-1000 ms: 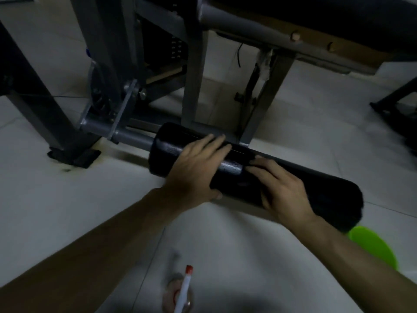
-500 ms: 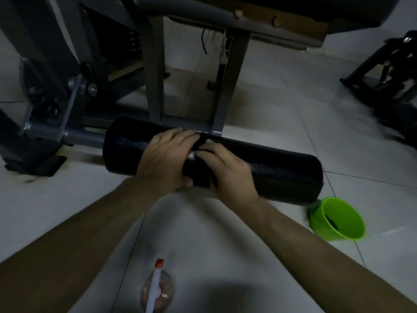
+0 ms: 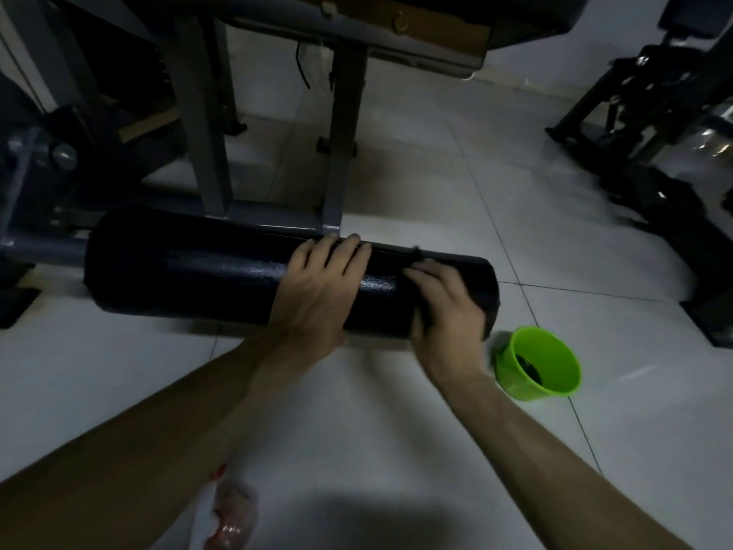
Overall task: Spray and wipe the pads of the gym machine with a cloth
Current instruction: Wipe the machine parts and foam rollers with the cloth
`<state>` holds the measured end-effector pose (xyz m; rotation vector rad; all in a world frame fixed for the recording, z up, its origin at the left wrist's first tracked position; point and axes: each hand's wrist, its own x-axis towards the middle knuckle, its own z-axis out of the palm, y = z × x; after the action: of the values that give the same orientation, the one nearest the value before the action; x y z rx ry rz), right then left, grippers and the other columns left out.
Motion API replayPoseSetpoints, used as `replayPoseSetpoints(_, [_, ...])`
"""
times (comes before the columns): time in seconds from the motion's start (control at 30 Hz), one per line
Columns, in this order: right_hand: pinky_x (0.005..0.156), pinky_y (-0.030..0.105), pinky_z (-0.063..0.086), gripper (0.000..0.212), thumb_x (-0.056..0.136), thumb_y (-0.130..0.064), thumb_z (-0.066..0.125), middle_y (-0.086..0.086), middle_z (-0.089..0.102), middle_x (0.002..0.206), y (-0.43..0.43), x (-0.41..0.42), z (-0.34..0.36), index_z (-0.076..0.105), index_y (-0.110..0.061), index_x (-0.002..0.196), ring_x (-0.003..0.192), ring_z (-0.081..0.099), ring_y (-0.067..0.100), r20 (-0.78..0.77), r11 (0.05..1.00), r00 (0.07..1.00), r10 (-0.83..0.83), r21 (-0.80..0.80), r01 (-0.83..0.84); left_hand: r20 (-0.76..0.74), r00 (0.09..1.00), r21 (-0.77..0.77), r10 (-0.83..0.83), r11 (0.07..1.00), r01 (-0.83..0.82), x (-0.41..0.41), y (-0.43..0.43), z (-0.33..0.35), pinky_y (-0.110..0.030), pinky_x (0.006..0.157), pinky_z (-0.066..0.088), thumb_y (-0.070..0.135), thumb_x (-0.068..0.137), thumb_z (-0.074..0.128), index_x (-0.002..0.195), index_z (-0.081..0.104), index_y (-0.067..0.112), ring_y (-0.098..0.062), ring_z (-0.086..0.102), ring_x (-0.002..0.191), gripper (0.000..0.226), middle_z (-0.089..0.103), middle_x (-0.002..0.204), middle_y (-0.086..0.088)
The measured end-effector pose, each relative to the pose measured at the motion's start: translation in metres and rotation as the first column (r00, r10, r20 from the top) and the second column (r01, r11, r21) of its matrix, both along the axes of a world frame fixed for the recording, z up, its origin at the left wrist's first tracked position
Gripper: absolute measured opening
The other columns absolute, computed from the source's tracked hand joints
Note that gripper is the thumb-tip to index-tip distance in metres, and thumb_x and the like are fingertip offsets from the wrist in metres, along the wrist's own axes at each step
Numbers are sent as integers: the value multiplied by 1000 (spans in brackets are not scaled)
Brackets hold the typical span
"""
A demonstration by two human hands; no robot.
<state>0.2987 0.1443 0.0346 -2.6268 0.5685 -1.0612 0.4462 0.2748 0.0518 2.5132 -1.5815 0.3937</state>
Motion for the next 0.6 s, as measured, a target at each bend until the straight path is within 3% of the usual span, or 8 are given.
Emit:
replayPoseSetpoints(0.1, [108,34,50,51,77,2,61,7,63,135,19,21,2,70,-9,126,132,58,23,-92,986,982,163,-23,-166,22,1000,-39,-16,999,17,9,0,-6,-45,112,35,49,45,90,151,40,16,-30,43,138,122,46,153,-4])
replayPoseSetpoints(0.17, [110,36,49,55,75,7,61,8,62,136,1,4,4,70,-8,127,135,56,23,-110,981,978,179,-54,-186,19,999,-40,-28,999,29,12,0,-5,-44,110,36,49,43,89,150,43,16,-30,45,136,122,47,151,-3])
replayPoseSetpoints(0.33, [99,40,54,59,73,18,64,7,63,135,-58,-77,1,70,-7,126,125,62,24,-30,994,994,-102,-50,100,-30,999,-33,-42,999,41,19,-4,0,-44,105,37,49,32,89,147,47,17,-31,47,132,127,51,147,-2])
replayPoseSetpoints(0.43, [100,36,53,56,75,18,64,8,63,133,-53,-75,-2,70,-6,125,122,62,24,29,988,988,-151,-11,151,-58,997,-29,-45,999,43,20,-4,4,-42,99,37,48,28,89,145,49,17,-30,48,128,127,53,145,1])
replayPoseSetpoints(0.53, [109,26,46,54,75,13,63,10,64,133,-11,-24,-2,71,-7,125,128,60,23,42,1000,999,-18,7,17,-75,996,-25,-57,998,55,20,-4,11,-38,98,33,51,36,86,149,43,20,-26,45,130,125,50,148,5])
replayPoseSetpoints(0.6, [103,28,50,48,79,-2,62,8,64,133,23,19,3,71,-10,125,125,61,21,15,994,994,104,43,-105,-118,990,-34,-77,997,73,24,-4,13,-35,103,30,52,47,85,156,32,19,-23,40,137,125,44,154,4])
